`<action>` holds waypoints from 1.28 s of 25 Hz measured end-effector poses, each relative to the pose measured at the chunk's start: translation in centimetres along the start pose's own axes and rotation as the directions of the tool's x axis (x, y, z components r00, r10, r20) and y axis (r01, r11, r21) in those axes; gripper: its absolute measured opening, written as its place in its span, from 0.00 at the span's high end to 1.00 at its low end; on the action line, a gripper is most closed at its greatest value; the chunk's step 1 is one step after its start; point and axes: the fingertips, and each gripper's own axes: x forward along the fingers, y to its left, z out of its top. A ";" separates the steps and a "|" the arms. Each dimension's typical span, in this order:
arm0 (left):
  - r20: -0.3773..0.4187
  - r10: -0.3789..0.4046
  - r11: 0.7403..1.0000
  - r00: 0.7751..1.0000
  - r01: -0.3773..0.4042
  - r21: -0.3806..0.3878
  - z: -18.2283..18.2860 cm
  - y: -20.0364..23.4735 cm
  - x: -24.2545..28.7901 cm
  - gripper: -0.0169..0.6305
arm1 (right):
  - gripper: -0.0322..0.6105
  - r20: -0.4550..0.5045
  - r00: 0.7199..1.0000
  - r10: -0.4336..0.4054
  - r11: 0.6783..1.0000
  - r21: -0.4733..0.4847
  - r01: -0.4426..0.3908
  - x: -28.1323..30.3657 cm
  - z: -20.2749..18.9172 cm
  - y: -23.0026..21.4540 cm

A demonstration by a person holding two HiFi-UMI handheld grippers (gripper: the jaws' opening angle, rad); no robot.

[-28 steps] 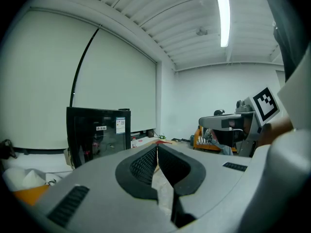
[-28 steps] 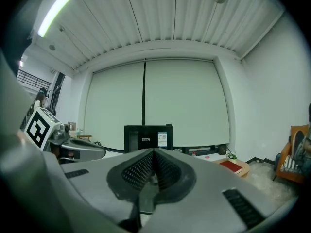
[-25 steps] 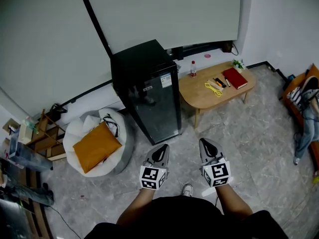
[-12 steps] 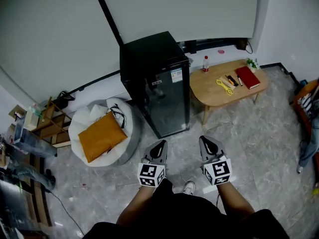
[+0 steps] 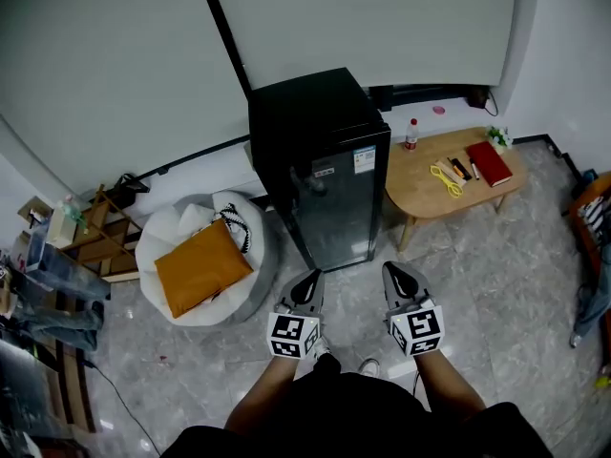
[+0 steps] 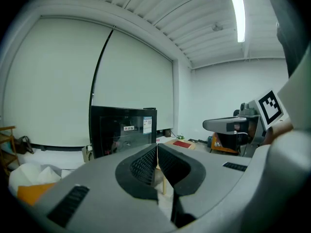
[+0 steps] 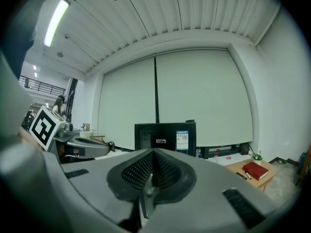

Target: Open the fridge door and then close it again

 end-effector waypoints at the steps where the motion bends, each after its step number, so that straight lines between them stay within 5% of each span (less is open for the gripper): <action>1: 0.000 0.002 1.000 1.000 -0.002 0.000 0.1 0.9 0.1 0.94 | 0.92 -0.001 1.000 -0.001 1.000 0.004 0.001 0.8 0.1 0.3; 16: -0.016 0.042 0.998 0.999 -0.043 -0.041 -0.9 11.5 2.1 0.94 | 0.92 -0.026 0.998 0.063 0.998 0.008 -0.063 10.5 0.9 5.3; 32: -0.074 0.009 0.999 0.997 -0.012 -0.038 -3.2 18.5 6.9 0.94 | 0.92 -0.131 0.985 0.111 0.994 0.011 -0.110 17.3 -2.8 8.9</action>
